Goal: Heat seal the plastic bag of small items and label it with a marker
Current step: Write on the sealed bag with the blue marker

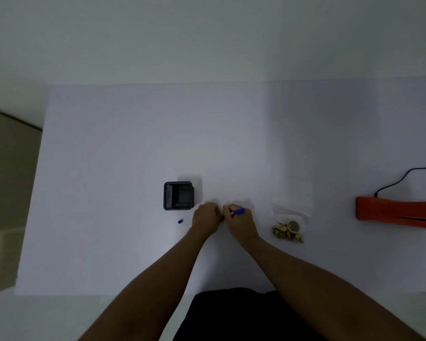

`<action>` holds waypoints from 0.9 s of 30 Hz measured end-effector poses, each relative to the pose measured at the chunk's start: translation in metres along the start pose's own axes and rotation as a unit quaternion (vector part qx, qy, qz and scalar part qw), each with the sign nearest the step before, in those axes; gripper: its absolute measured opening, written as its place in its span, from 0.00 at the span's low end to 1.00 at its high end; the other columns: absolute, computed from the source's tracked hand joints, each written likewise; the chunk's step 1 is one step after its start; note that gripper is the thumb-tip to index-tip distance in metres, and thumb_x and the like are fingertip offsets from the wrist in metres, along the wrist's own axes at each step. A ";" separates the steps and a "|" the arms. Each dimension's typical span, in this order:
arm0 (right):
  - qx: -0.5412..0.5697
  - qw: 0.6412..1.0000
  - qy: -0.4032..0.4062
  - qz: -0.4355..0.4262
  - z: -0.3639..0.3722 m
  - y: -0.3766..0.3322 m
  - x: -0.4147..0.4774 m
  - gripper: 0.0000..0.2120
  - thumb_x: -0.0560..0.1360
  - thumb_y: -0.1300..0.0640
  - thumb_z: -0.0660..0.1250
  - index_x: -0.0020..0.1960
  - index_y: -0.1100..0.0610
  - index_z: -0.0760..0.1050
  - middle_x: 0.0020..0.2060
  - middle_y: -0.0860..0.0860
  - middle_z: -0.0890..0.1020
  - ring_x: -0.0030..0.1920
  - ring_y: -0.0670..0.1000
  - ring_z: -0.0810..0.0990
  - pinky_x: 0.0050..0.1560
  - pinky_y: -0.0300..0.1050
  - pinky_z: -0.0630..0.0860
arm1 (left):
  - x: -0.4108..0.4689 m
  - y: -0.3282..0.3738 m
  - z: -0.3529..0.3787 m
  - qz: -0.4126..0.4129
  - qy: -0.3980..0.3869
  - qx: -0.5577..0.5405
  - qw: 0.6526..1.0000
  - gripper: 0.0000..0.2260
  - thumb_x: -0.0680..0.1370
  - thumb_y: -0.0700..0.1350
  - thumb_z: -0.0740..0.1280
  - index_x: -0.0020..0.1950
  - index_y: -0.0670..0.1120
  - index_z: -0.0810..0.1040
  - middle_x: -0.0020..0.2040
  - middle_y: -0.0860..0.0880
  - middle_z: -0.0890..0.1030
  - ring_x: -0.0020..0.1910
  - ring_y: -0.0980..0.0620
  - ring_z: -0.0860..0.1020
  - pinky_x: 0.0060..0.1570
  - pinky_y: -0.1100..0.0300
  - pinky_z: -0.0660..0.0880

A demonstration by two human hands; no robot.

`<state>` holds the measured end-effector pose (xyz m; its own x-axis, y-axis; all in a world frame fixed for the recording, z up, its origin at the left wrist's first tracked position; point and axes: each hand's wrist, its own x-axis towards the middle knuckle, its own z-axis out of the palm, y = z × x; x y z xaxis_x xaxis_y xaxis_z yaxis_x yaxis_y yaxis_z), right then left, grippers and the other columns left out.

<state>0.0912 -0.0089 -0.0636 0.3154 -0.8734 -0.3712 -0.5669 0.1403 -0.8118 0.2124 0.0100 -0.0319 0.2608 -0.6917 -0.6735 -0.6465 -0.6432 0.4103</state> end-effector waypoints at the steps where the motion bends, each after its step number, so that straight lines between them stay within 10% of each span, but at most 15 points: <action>1: 0.001 1.000 0.001 0.000 0.000 0.000 0.001 0.17 0.79 0.59 0.62 0.32 0.59 0.69 0.25 0.51 0.71 0.26 0.45 0.67 0.30 0.41 0.68 | 0.000 0.000 0.000 -0.004 -0.002 -0.006 1.000 0.09 0.77 0.47 0.67 0.42 0.42 0.79 0.43 0.42 0.83 0.44 0.44 0.81 0.44 0.54 0.76; 27: -0.076 0.996 -0.031 -0.028 -0.002 0.003 0.005 0.15 0.80 0.61 0.61 0.34 0.54 0.69 0.29 0.49 0.72 0.28 0.44 0.68 0.33 0.35 0.64 | 0.010 0.007 0.005 -0.060 -0.008 -0.007 0.998 0.07 0.77 0.44 0.67 0.45 0.41 0.80 0.45 0.42 0.83 0.44 0.44 0.81 0.40 0.56 0.75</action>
<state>0.0896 -0.0140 -0.0675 0.3925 -0.8470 -0.3584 -0.6545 0.0166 -0.7559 0.2069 0.0002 -0.0395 0.3234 -0.6041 -0.7284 -0.6015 -0.7254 0.3346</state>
